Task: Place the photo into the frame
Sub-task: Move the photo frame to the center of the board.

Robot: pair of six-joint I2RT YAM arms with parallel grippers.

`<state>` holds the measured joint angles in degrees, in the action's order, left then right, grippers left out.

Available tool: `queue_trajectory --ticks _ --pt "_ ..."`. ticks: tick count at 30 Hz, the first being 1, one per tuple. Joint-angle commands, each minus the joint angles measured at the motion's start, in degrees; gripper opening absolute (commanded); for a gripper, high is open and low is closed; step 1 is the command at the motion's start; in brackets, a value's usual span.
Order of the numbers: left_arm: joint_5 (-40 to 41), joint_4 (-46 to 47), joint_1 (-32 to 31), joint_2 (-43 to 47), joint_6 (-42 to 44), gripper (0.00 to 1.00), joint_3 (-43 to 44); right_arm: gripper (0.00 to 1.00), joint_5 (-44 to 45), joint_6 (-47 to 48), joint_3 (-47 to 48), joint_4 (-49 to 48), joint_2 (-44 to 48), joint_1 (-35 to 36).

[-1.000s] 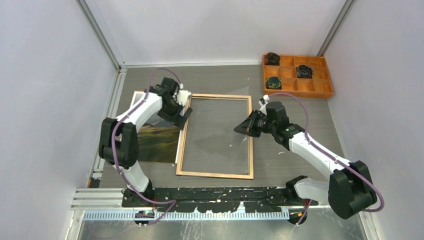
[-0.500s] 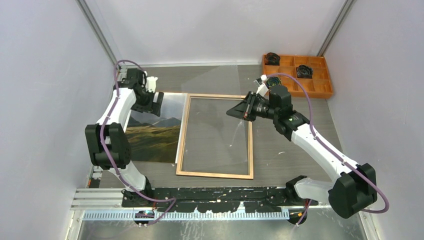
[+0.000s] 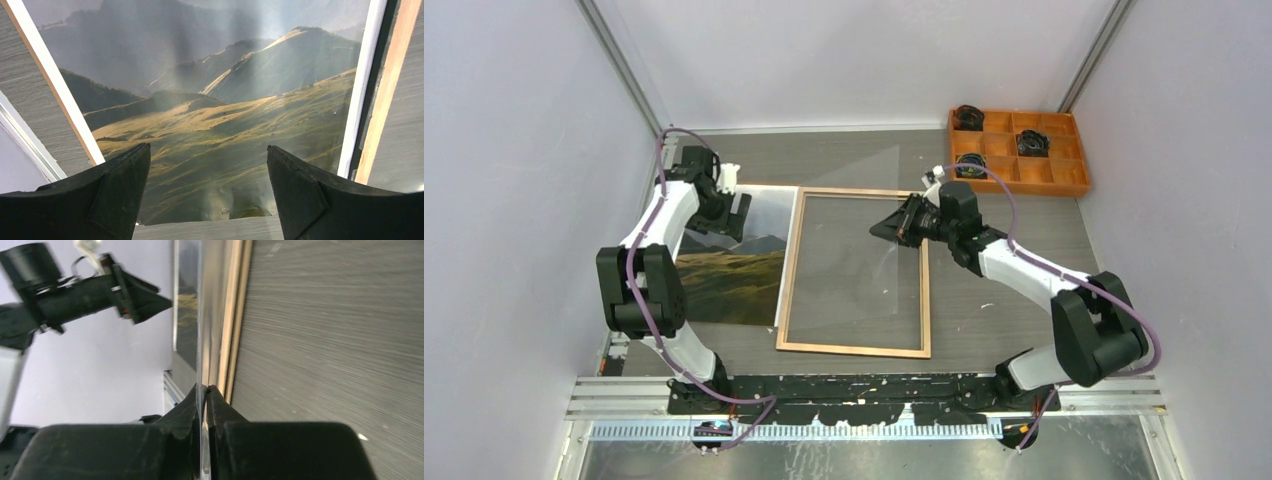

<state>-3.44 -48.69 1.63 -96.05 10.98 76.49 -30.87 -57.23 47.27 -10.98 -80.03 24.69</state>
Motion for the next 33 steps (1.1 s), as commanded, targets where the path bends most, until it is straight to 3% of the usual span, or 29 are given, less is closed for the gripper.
queue_trajectory --ticks 1,8,17,33 --pt "0.6 1.8 0.0 0.2 0.7 0.87 -1.2 0.12 5.2 -0.1 -2.9 -7.9 -1.6 0.2" --pt "0.5 3.3 -1.1 0.0 1.7 0.87 -4.2 0.13 8.4 2.1 -6.3 -6.9 -1.9 0.3" --pt "3.0 6.3 -8.1 -1.5 1.3 0.87 -7.6 0.13 10.2 4.9 -9.8 -5.0 -0.1 -0.1" --pt "3.1 6.1 -9.4 -0.7 1.3 0.87 -8.0 0.11 7.2 10.7 -11.1 0.7 0.3 -4.1"
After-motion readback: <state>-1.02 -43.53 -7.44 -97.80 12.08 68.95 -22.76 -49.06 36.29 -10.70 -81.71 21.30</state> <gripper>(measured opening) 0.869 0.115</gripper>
